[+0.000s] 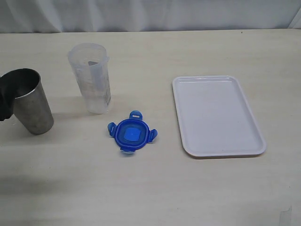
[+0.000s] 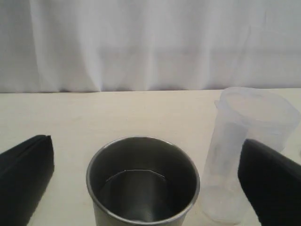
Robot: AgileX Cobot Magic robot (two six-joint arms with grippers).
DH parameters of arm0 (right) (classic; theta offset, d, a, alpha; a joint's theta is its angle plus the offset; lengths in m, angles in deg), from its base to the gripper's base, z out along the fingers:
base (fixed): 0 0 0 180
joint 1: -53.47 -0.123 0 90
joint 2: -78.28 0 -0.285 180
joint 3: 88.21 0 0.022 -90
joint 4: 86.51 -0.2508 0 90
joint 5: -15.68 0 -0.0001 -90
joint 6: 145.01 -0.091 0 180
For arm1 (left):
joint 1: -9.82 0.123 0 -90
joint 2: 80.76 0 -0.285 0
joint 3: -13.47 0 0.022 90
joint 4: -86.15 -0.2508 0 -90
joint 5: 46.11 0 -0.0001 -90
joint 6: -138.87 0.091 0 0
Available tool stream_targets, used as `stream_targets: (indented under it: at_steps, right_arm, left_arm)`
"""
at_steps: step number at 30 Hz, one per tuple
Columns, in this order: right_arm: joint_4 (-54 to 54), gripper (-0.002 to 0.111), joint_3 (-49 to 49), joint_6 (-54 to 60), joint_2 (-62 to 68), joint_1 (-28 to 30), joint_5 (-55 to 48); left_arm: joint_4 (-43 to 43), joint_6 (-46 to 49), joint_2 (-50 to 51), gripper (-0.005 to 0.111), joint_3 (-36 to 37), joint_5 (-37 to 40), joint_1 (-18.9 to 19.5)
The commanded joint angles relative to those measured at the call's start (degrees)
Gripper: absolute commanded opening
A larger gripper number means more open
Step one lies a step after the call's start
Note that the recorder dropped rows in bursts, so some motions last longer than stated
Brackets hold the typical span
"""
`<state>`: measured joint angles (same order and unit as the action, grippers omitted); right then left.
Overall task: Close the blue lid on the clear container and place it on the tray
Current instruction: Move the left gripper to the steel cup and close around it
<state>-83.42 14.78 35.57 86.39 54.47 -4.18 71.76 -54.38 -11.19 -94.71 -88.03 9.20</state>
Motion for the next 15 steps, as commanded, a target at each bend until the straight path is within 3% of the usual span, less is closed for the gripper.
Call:
stream_targets:
  at_steps: [1,15]
  right_arm:
    - [0.1,0.004,-0.2,0.3,-0.3,0.2,0.1]
    - [0.1,0.004,-0.2,0.3,-0.3,0.2,0.1]
  left_arm:
    - [-0.6,-0.1,4.1,0.105,0.0,-4.3,-0.1]
    - [-3.1,1.8,6.5,0.105,0.0,-6.7,-0.1]
